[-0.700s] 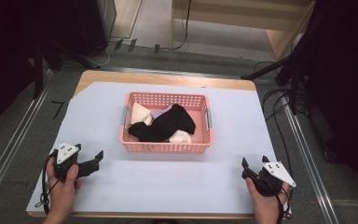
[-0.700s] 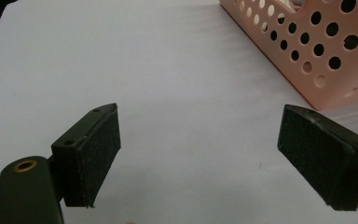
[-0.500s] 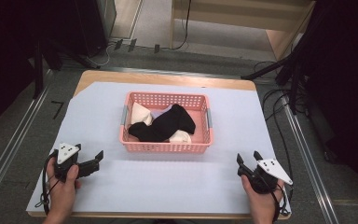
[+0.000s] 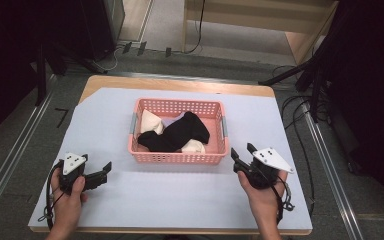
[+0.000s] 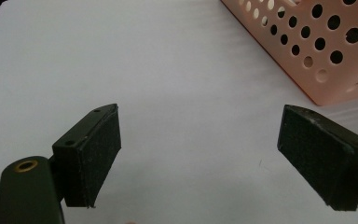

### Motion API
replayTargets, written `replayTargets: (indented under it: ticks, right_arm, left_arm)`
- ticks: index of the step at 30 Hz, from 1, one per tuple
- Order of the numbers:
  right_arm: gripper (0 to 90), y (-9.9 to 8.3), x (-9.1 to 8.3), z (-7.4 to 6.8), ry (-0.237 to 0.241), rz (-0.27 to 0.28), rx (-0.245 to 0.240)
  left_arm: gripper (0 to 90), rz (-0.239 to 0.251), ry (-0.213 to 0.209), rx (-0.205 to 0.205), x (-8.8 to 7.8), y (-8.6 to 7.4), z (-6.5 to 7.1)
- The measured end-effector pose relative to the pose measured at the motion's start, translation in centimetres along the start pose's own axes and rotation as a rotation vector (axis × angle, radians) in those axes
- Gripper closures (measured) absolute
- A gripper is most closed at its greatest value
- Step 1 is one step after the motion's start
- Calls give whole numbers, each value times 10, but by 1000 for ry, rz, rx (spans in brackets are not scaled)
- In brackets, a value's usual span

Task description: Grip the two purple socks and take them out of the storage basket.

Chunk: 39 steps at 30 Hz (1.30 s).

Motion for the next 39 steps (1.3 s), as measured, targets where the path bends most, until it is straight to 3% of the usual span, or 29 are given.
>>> replayTargets:
  ticks: [3,4,8,14,18,23,28,31,32,33,39]
  right_arm:
    - [482,11,7,-11,23,12,-15]
    - [495,19,15,-22,51,7,-26]
    - [525,31,35,-43,90,9,-76]
    - [558,37,66,-63,148,-20,-64]
    - [574,35,87,-76,191,-77,-61]
    - [582,34,112,-89,202,-143,-72]
    - [587,35,126,-103,234,-183,-80]
    - [589,32,140,-115,264,-251,-73]
    - [589,32,140,-115,264,-251,-73]
    - [578,31,145,-116,234,-281,-97]
    - [481,26,155,-120,221,-369,-94]
  left_arm:
    - [144,-1,-4,-1,0,0,0]
    - [144,-6,-5,-2,1,0,0]
    - [144,-10,-3,-6,1,0,0]
    - [144,-5,-6,-4,1,0,0]
    - [145,-14,-7,0,1,0,0]
    - [145,-13,-6,-2,1,0,0]
    - [145,-14,-10,-6,1,-1,0]
    - [146,-14,-9,-6,1,-1,0]
    - [146,-14,-8,-5,1,-1,0]
    - [146,-16,-5,-4,1,-1,0]
    - [148,-18,-7,0,2,-1,0]
Point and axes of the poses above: each handheld gripper's, and its own axes: x roughly forward along the jaws, y roughly out of its top, z roughly to its right, the point moved 8 cm from there along x, roughly forward along the jaws, and after that the axes turned 6 degrees about -x, right-handed, at the moved point
